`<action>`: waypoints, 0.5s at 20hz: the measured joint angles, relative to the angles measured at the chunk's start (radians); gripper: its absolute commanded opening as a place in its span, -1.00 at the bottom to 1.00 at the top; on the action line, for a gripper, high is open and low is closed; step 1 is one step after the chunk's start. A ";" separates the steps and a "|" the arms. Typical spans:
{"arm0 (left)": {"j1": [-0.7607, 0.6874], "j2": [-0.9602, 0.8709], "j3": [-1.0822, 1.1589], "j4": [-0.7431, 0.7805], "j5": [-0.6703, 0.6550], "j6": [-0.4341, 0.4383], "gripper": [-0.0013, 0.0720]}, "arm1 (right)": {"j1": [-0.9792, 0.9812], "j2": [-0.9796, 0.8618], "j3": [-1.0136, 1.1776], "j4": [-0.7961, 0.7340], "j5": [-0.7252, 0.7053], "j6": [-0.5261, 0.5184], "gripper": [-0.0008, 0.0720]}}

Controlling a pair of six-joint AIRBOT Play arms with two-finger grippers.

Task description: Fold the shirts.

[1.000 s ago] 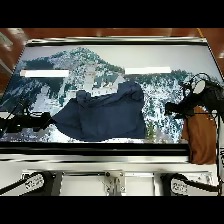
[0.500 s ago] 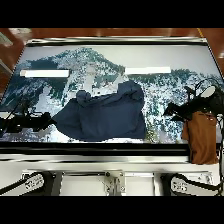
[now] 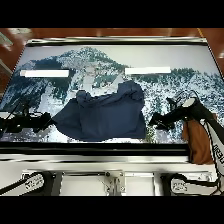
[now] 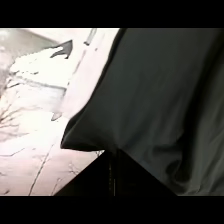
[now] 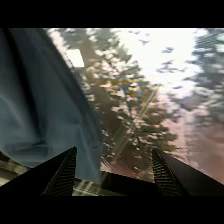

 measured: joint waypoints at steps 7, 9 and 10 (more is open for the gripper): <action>0.000 0.000 0.000 0.000 -0.012 0.000 -0.86 | 0.122 -0.050 -0.010 0.063 -0.027 -0.004 0.36; 0.000 0.000 0.000 0.000 -0.012 0.000 -0.86 | 0.154 -0.057 -0.013 0.061 -0.050 0.003 -0.61; 0.000 0.001 0.000 0.000 -0.013 0.000 -0.87 | 0.169 -0.058 -0.013 0.052 -0.058 0.004 -0.79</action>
